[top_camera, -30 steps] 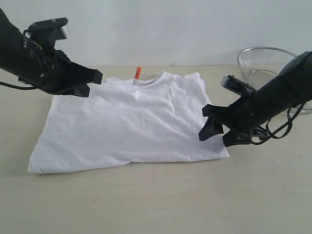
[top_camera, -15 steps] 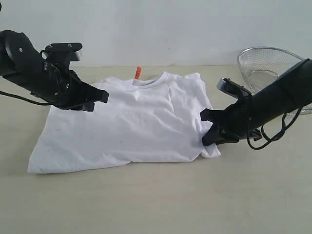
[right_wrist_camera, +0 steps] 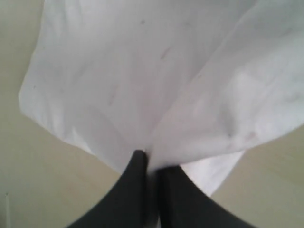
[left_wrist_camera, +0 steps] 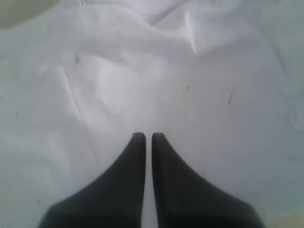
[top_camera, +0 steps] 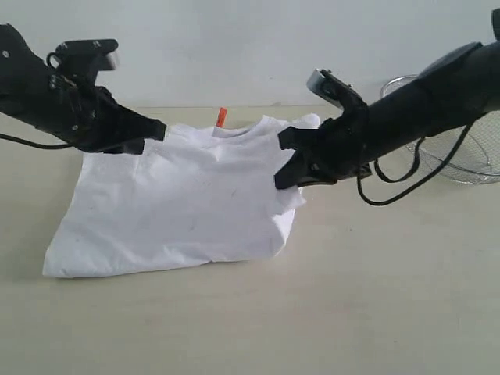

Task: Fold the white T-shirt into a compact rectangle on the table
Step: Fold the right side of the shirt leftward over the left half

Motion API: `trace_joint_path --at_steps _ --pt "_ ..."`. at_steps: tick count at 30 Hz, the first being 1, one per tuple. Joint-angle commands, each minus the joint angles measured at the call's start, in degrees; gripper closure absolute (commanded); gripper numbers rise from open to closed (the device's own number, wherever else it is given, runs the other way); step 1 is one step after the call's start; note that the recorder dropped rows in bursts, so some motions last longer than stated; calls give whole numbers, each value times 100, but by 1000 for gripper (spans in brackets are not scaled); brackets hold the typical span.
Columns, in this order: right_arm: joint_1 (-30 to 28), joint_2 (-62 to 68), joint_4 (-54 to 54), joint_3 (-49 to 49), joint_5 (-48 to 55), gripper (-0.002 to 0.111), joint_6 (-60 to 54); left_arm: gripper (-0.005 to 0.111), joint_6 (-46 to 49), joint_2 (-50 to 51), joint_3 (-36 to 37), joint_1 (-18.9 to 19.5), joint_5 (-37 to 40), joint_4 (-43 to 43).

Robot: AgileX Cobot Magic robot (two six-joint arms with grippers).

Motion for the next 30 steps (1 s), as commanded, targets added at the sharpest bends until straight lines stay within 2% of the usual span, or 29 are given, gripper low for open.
trace_joint_path --at_steps 1,5,14,22,30 --pt "425 -63 149 -263 -37 108 -16 102 -321 -557 22 233 140 397" --pt "1059 115 226 -814 -152 108 185 102 -849 -1185 22 575 495 1149" --pt "2232 936 322 -1918 -364 108 561 102 -934 -1476 22 631 1026 1316" --pt "2724 1238 508 -2360 -502 108 636 102 -1017 -1476 22 631 1154 1316" --pt "2923 1294 538 -2884 -521 108 726 102 -1016 -1542 22 631 1260 1330"
